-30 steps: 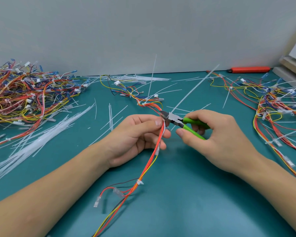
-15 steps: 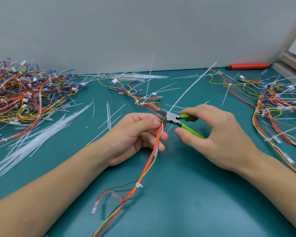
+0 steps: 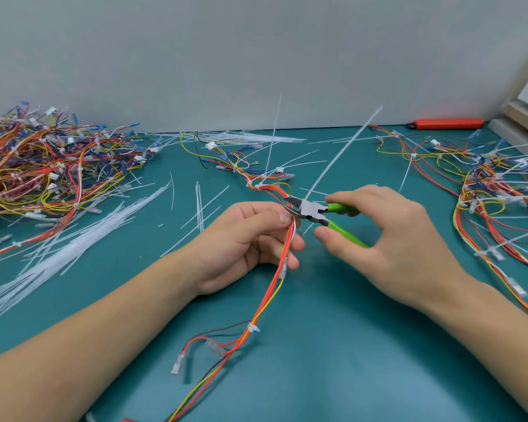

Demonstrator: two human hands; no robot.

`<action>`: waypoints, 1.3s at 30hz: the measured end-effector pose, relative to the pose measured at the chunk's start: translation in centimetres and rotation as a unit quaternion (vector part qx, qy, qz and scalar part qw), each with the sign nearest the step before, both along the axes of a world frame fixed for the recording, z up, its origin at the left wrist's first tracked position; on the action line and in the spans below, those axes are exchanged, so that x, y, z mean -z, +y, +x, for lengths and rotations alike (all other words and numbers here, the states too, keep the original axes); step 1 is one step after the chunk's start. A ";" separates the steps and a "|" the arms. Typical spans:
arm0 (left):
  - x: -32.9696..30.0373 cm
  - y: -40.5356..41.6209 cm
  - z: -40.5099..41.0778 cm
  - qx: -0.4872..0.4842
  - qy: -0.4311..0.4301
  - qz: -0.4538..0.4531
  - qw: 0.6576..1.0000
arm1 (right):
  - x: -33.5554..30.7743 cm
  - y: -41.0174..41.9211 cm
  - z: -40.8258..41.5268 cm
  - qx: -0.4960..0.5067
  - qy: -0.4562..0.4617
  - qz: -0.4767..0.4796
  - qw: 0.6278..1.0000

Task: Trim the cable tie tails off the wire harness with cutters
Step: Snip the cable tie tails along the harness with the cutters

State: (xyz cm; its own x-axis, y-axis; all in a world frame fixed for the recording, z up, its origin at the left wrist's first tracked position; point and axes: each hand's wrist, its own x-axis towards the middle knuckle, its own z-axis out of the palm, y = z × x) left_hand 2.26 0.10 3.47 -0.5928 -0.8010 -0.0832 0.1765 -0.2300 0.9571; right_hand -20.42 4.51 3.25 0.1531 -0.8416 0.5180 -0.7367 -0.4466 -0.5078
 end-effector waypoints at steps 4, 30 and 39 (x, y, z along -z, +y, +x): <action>0.1 -0.1 0.0 0.002 -0.005 -0.003 1.000 | 0.0 0.0 -0.1 0.004 0.013 -0.004 1.000; -0.2 0.2 -0.2 -0.008 -0.009 -0.001 1.000 | 0.1 0.0 0.0 -0.003 -0.009 0.049 0.999; -0.1 0.1 -0.2 -0.019 -0.013 -0.003 1.000 | 0.1 0.1 0.0 -0.003 0.002 0.045 0.999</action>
State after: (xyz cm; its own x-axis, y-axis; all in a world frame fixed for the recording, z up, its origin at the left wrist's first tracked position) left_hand 2.02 0.17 3.57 -0.5597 -0.8234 -0.0935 0.1591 -0.2174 0.9630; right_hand -20.38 4.65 3.19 0.1604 -0.8835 0.4400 -0.7366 -0.4039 -0.5425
